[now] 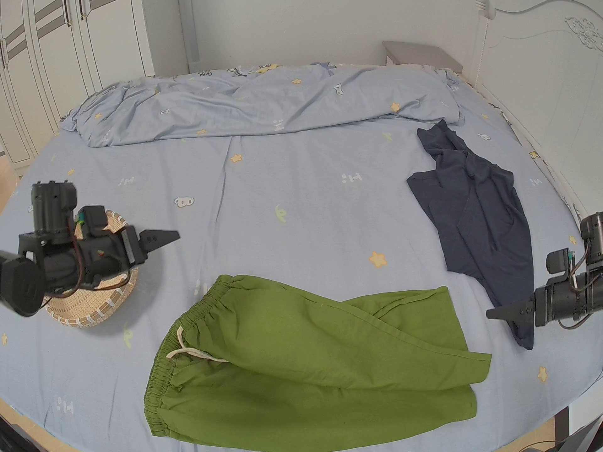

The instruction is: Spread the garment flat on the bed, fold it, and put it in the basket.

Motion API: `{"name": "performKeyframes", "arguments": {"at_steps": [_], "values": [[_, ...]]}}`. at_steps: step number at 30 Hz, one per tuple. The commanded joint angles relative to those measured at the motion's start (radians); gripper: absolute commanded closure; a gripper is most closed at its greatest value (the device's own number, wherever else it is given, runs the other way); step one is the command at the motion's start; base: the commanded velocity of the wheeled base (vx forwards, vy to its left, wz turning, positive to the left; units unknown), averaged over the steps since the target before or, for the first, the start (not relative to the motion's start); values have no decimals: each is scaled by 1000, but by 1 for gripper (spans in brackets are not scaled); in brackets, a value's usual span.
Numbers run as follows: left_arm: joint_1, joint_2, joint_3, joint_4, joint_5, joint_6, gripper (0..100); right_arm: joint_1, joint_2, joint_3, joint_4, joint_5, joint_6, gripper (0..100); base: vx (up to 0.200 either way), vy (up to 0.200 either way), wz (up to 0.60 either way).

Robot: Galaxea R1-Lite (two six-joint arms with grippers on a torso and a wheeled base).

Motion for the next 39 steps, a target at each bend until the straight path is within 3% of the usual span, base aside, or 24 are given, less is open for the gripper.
{"name": "performKeyframes", "arguments": {"at_steps": [1, 17, 39], "values": [[-97, 229, -196, -3, 12, -45, 0, 2, 97, -93, 3, -1, 2, 0, 0, 0, 0], [-143, 444, -233, -7, 18, 7, 0, 25, 100, -63, 5, -1, 5, 0, 0, 0, 0], [-175, 468, -231, -7, 23, 10, 0, 48, 100, -57, 5, -1, 10, 0, 0, 0, 0]]}}
